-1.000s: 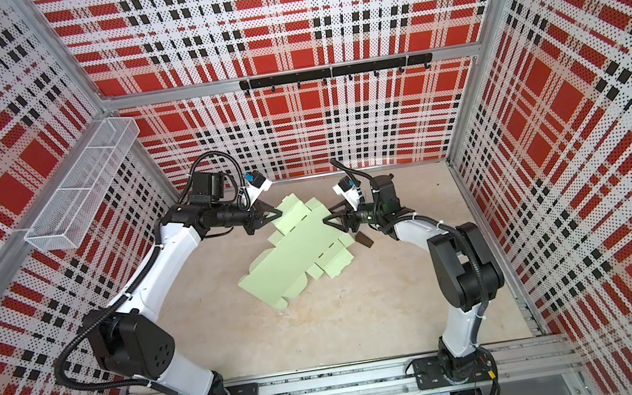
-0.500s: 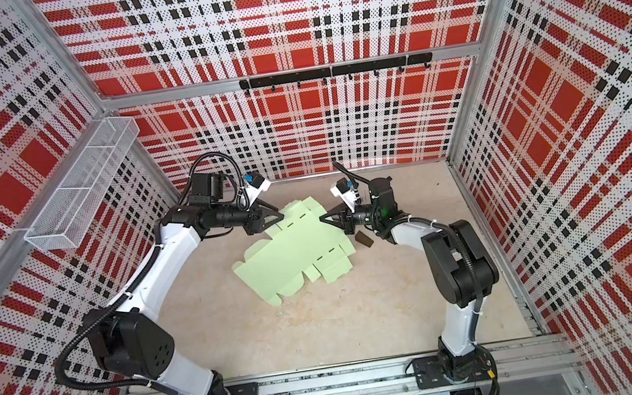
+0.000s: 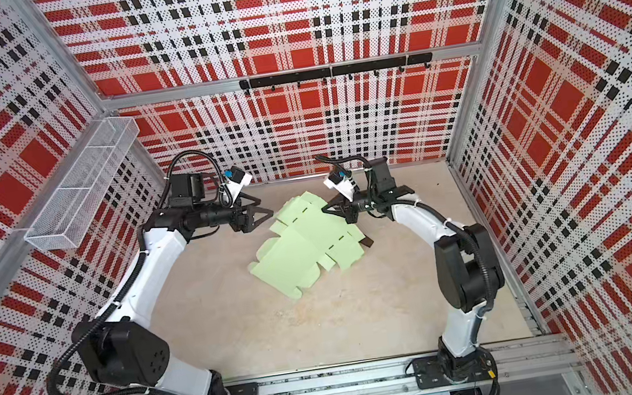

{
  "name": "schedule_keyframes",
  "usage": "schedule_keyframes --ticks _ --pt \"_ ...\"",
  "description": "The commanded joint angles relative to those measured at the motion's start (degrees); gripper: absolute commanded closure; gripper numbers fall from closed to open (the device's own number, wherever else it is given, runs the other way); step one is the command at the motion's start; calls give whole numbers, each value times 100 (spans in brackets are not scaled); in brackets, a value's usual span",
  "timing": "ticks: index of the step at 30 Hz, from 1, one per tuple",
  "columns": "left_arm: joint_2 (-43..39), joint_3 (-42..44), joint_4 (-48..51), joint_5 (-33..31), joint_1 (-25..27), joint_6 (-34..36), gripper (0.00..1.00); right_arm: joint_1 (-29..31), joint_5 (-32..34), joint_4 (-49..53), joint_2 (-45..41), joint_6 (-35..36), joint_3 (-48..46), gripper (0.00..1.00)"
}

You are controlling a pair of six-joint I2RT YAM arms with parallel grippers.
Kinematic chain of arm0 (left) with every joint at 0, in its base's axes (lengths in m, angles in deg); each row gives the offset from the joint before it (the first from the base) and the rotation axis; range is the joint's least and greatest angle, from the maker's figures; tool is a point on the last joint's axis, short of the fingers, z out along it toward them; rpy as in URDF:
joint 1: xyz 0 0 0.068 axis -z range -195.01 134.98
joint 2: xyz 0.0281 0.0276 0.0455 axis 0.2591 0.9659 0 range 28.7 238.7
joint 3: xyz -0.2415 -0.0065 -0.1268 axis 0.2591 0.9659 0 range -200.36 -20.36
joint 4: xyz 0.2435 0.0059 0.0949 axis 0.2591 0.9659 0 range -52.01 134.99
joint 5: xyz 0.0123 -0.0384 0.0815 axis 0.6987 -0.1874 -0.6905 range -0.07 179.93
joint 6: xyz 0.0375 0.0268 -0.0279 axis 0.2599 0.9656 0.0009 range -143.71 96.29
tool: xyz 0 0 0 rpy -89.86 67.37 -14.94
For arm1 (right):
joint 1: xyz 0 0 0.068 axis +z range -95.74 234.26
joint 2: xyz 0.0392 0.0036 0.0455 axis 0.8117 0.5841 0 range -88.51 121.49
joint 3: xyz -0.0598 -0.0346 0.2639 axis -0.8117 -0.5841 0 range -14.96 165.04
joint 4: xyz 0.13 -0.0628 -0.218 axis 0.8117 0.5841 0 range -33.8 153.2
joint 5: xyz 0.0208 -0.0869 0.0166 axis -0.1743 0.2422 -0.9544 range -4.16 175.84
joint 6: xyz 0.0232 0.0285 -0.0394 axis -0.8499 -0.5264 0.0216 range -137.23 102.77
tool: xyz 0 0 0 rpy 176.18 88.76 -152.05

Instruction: Fold the paper box

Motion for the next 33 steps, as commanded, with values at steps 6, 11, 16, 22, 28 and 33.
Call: schedule_keyframes --ticks 6,11,16,22,28,33 --pt "-88 344 -260 323 220 48 12 167 303 1794 110 1309 849 98" --pt "-3 306 -272 19 415 53 13 441 762 2738 534 1851 1608 96" --pt "105 394 -402 -346 617 51 14 665 1221 3200 826 2172 2088 97" --pt "84 756 -653 -931 675 109 21 914 1815 3503 973 2496 2481 96" --pt "101 816 -828 -981 692 15 31 1094 2081 3628 1166 2690 2836 94" --pt "84 1021 -953 -978 705 13 47 1113 1971 3575 1229 2628 2966 94"
